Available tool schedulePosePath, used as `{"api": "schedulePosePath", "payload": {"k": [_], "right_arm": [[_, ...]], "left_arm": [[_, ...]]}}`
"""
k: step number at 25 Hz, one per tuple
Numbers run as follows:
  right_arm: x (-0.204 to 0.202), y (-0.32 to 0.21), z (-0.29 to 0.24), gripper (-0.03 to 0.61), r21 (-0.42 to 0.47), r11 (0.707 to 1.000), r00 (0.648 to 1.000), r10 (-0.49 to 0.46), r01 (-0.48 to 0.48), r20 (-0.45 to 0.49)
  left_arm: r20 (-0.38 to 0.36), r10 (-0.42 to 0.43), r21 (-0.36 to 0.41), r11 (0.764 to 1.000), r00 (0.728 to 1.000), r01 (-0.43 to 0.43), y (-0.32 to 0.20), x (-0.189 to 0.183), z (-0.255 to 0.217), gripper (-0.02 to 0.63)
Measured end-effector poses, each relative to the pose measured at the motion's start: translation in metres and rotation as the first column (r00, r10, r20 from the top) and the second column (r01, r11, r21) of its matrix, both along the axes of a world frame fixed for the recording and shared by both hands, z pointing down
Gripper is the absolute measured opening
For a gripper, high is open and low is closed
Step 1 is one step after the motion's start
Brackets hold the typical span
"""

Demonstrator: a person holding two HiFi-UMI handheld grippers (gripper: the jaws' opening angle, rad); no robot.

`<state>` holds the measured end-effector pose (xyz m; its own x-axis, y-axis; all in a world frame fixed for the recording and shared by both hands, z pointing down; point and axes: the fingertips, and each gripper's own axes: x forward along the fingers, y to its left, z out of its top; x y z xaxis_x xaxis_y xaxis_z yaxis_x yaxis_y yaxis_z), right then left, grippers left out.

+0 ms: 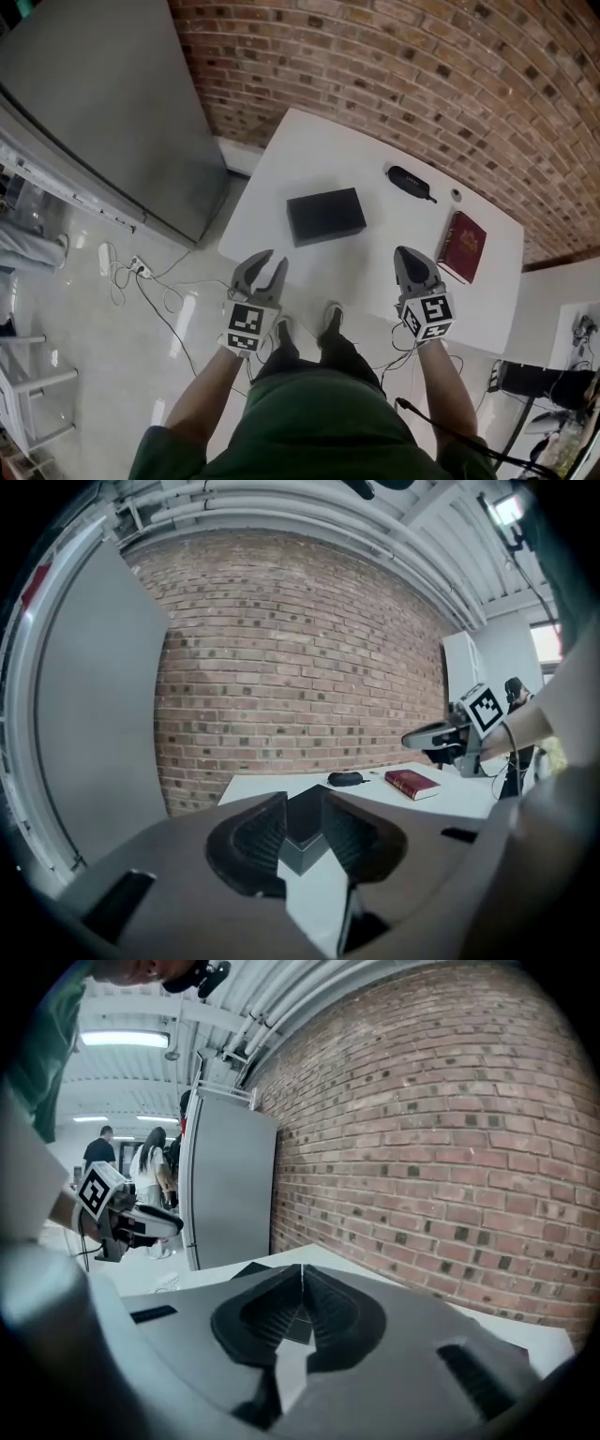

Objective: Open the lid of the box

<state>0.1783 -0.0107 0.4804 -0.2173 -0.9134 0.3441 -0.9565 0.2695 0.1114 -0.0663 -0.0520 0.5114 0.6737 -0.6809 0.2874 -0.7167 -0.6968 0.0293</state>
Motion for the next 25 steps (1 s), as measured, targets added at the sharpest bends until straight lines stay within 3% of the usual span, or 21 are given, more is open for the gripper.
{"api": "schedulePosePath", "payload": {"k": [8,11,16,21,25], "right_arm": [[0.014,-0.060,0.061,0.023,-0.099,0.985,0.989,-0.137,0.142,0.060],[0.015,-0.080,0.082,0.078,-0.129,0.969,0.976,-0.200,0.210,0.083],[0.003,-0.102,0.120,0.175,-0.190,0.917,0.936,-0.342,0.352,0.085],[-0.016,-0.105,0.157,0.277,-0.253,0.854,0.888,-0.458,0.455,0.052],[-0.026,-0.111,0.176,0.325,-0.284,0.839,0.878,-0.477,0.463,0.023]], "left_arm": [[0.066,-0.090,-0.086,0.992,0.994,0.096,-0.022,0.018,0.036,0.143],[0.104,-0.120,-0.101,0.986,0.987,0.131,-0.032,0.027,0.054,0.165],[0.158,-0.139,-0.122,0.980,0.978,0.159,-0.048,0.043,0.079,0.219],[0.209,-0.099,-0.202,0.969,0.973,0.142,-0.055,0.059,0.118,0.285],[0.221,-0.047,-0.253,0.962,0.974,0.104,-0.063,0.066,0.140,0.301]]}}
